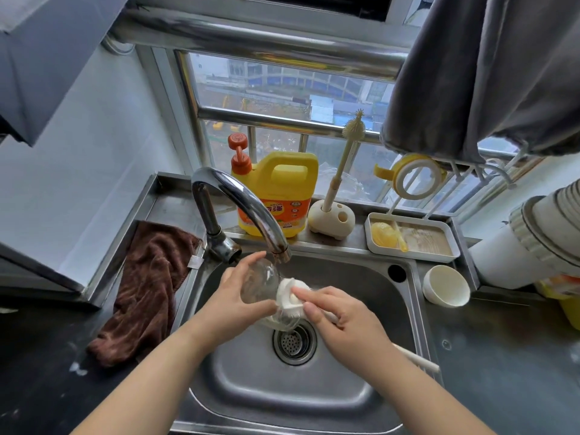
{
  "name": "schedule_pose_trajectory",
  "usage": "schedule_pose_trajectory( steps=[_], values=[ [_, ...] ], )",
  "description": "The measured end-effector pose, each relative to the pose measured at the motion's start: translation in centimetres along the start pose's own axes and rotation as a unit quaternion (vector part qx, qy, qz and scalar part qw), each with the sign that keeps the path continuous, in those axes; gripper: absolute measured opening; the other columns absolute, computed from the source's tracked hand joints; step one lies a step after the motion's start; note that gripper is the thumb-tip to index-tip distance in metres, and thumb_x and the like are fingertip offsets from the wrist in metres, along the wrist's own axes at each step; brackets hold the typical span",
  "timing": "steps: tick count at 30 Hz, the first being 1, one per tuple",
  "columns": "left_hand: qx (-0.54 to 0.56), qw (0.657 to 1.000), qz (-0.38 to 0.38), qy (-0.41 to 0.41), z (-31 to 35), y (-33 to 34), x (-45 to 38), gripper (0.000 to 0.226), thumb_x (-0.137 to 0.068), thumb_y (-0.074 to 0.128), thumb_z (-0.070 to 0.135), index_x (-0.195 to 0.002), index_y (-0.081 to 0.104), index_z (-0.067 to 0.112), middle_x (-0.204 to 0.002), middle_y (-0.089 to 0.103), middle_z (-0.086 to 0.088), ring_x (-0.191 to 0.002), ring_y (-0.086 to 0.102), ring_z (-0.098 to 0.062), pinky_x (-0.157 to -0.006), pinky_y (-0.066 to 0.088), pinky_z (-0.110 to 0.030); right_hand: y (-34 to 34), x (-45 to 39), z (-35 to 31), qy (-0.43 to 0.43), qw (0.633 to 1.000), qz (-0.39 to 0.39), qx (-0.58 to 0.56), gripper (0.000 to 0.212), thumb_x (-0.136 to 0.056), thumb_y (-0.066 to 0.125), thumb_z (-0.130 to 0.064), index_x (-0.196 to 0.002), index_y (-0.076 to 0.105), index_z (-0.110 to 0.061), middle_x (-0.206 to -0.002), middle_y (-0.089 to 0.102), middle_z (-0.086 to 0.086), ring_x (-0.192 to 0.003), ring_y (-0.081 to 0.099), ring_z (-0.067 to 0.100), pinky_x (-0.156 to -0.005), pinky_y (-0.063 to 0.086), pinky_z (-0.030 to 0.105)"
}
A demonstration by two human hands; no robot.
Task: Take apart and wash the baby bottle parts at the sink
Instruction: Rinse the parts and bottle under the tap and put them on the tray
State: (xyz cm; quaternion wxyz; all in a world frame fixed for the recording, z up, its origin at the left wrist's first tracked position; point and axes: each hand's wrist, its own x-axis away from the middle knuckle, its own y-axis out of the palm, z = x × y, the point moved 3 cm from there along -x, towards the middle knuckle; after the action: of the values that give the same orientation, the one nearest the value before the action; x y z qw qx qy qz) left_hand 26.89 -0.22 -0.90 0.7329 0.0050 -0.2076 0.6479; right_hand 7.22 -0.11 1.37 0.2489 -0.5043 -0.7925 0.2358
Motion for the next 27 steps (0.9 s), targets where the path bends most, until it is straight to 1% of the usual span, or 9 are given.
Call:
schedule_pose_trajectory(
  steps=[3,7,10,12,15,19,21,25,27],
  values=[
    [-0.005,1.000,-0.007,0.022,-0.1,0.3,0.0,0.080,-0.057,0.084,0.029,-0.106,0.033,0.068,-0.128,0.034,0.007,-0.113,0.047,0.002,-0.094,0.039,-0.011,-1.0,-1.1,1.0,0.045,0.998,0.014,0.041,0.027,-0.094,0.052,-0.040,-0.117,0.060,-0.049,-0.099,0.060,-0.017,-0.093,0.057,0.003,-0.080,0.049,0.030],
    [0.020,0.999,-0.008,0.038,0.2,1.2,-0.1,0.079,-0.046,0.079,0.036,-0.103,0.032,0.063,-0.124,0.036,0.000,-0.109,0.057,-0.012,-0.094,0.050,-0.029,-1.0,-3.1,-1.3,-0.007,0.999,0.050,0.017,0.028,-0.093,0.053,-0.042,-0.120,0.060,-0.046,-0.102,0.061,-0.016,-0.095,0.058,0.004,-0.079,0.048,0.028],
    [0.024,0.999,0.032,0.036,-0.6,0.4,-0.5,0.083,-0.044,0.081,0.035,-0.109,0.032,0.056,-0.127,0.040,-0.004,-0.107,0.059,-0.018,-0.096,0.050,-0.038,-0.4,-2.1,-1.8,-0.056,0.994,0.026,0.089,0.036,-0.088,0.045,-0.055,-0.120,0.059,-0.049,-0.102,0.058,-0.022,-0.086,0.056,0.000,-0.069,0.044,0.016],
    [0.028,0.998,0.046,0.036,-1.1,-0.4,-0.6,0.086,-0.047,0.082,0.029,-0.113,0.032,0.053,-0.126,0.042,-0.007,-0.106,0.059,-0.021,-0.095,0.051,-0.044,-0.7,-1.5,-0.4,-0.036,0.989,0.013,0.146,0.034,-0.089,0.044,-0.057,-0.119,0.058,-0.051,-0.100,0.056,-0.025,-0.081,0.054,-0.001,-0.064,0.039,0.012],
    [0.018,0.998,0.037,0.044,-0.8,-0.3,-0.7,0.082,-0.051,0.083,0.021,-0.108,0.034,0.055,-0.124,0.038,0.002,-0.106,0.056,-0.015,-0.094,0.051,-0.038,-1.1,-2.5,0.4,0.017,0.992,0.033,0.124,0.030,-0.094,0.047,-0.047,-0.123,0.057,-0.048,-0.103,0.057,-0.020,-0.090,0.056,0.003,-0.067,0.040,0.020],
    [0.080,0.994,0.044,0.057,-0.3,0.6,-0.9,0.084,-0.049,0.084,0.023,-0.116,0.039,0.045,-0.124,0.049,-0.011,-0.107,0.059,-0.027,-0.095,0.049,-0.051,-0.5,-3.3,-2.8,-0.064,0.993,0.055,0.086,0.036,-0.090,0.041,-0.052,-0.119,0.061,-0.045,-0.104,0.059,-0.019,-0.092,0.056,0.004,-0.069,0.044,0.023],
    [0.094,0.991,0.063,0.064,-0.5,0.1,-0.8,0.083,-0.050,0.084,0.021,-0.117,0.040,0.043,-0.120,0.053,-0.013,-0.106,0.061,-0.028,-0.092,0.051,-0.049,-0.6,-2.3,-2.4,-0.076,0.990,0.037,0.117,0.038,-0.089,0.037,-0.054,-0.121,0.058,-0.049,-0.103,0.059,-0.020,-0.086,0.057,0.003,-0.067,0.044,0.021],
    [0.111,0.988,0.058,0.088,-0.7,-0.2,-0.4,0.081,-0.051,0.083,0.016,-0.111,0.039,0.051,-0.124,0.046,-0.004,-0.105,0.058,-0.013,-0.087,0.055,-0.044,-2.3,-2.4,1.3,0.022,0.986,0.039,0.158,0.030,-0.095,0.044,-0.047,-0.123,0.056,-0.051,-0.103,0.057,-0.021,-0.086,0.055,0.001,-0.066,0.038,0.021],
    [0.112,0.987,0.061,0.094,-0.6,0.0,-0.6,0.081,-0.052,0.081,0.017,-0.113,0.038,0.049,-0.127,0.043,-0.004,-0.107,0.057,-0.014,-0.088,0.055,-0.044,-2.2,-3.3,0.9,0.025,0.989,0.051,0.137,0.031,-0.096,0.044,-0.045,-0.124,0.055,-0.049,-0.102,0.056,-0.019,-0.089,0.055,0.003,-0.067,0.036,0.022]
  ],
)
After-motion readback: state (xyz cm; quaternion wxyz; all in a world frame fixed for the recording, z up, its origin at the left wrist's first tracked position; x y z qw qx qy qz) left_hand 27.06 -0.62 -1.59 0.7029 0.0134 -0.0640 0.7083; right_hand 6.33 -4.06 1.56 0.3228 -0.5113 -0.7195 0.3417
